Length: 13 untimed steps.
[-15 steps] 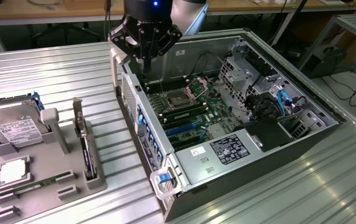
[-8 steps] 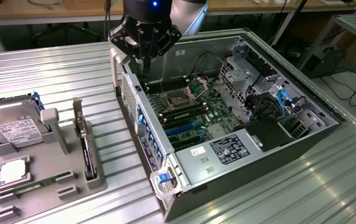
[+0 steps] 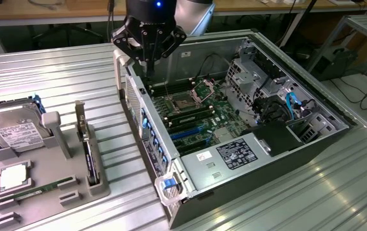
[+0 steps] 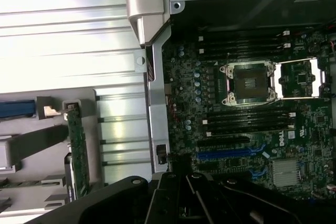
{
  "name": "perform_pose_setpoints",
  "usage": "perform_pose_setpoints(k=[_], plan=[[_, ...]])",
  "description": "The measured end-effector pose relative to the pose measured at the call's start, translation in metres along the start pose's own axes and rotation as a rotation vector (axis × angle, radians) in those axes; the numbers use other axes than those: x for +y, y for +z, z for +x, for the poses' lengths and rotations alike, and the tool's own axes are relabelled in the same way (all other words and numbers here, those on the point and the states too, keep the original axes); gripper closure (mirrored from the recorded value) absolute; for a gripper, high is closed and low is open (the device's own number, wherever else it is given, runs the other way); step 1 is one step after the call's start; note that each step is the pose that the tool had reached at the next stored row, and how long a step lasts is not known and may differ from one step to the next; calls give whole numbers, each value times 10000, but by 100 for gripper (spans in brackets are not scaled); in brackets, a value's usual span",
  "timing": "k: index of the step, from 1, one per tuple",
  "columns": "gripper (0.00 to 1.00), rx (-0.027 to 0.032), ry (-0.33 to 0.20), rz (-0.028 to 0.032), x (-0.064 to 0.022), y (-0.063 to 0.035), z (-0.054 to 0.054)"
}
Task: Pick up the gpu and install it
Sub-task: 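Reach for the gpu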
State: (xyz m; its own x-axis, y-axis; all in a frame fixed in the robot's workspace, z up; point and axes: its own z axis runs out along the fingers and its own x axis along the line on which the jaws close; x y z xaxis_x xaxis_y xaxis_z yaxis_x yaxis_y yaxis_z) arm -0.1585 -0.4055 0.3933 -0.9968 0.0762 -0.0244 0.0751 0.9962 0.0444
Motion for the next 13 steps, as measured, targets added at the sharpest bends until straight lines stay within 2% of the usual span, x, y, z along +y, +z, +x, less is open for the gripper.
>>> perform_pose_setpoints(k=[13], plan=[[89,-1,0,0,-29,-2,60]])
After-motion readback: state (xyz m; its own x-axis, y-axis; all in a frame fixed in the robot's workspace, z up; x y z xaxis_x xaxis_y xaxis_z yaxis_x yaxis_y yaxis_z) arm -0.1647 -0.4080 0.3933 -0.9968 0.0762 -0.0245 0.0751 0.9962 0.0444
